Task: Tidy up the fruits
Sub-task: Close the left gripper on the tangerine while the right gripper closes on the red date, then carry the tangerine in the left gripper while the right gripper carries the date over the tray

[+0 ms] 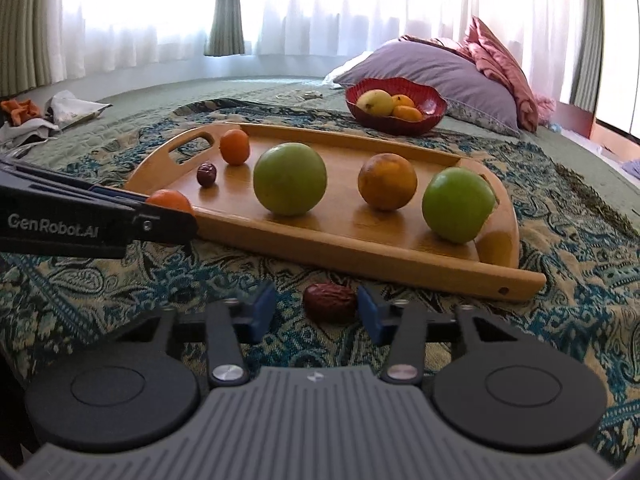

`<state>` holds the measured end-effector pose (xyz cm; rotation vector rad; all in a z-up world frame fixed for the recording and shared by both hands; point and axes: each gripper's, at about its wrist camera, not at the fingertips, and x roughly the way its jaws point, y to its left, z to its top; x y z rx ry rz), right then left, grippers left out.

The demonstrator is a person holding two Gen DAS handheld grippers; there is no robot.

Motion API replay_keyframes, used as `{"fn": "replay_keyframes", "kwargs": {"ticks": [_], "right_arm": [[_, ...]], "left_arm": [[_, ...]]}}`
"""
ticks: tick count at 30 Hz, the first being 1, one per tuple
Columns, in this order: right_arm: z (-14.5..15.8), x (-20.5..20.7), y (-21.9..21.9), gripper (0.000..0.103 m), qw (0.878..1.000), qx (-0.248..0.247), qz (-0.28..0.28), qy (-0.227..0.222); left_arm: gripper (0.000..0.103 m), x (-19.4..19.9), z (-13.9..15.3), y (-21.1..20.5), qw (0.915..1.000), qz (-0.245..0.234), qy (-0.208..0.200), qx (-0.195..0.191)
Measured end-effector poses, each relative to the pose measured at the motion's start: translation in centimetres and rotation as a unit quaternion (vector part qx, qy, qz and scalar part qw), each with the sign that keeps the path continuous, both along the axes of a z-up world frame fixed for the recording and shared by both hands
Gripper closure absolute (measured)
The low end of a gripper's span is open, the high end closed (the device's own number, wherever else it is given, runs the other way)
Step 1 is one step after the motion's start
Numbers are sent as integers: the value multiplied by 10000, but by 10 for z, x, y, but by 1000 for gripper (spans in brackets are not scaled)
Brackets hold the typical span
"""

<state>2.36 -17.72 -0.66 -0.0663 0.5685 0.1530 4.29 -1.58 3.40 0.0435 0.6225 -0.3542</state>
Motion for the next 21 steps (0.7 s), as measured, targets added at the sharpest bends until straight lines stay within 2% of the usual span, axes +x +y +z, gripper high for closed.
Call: {"fn": "replay_keyframes", "kwargs": {"ticks": [4, 13, 21], "right_arm": [[2, 0, -3, 68, 9998, 56, -187, 34], [23, 0, -17, 69, 9979, 309, -490, -284], [52, 20, -31, 69, 9954, 412, -649, -577]], "left_arm": [[74, 1, 1, 0, 10000, 26, -13, 27], [74, 14, 10, 1, 9998, 139, -119, 29], [74, 42, 32, 0, 9992, 283, -263, -58]]}}
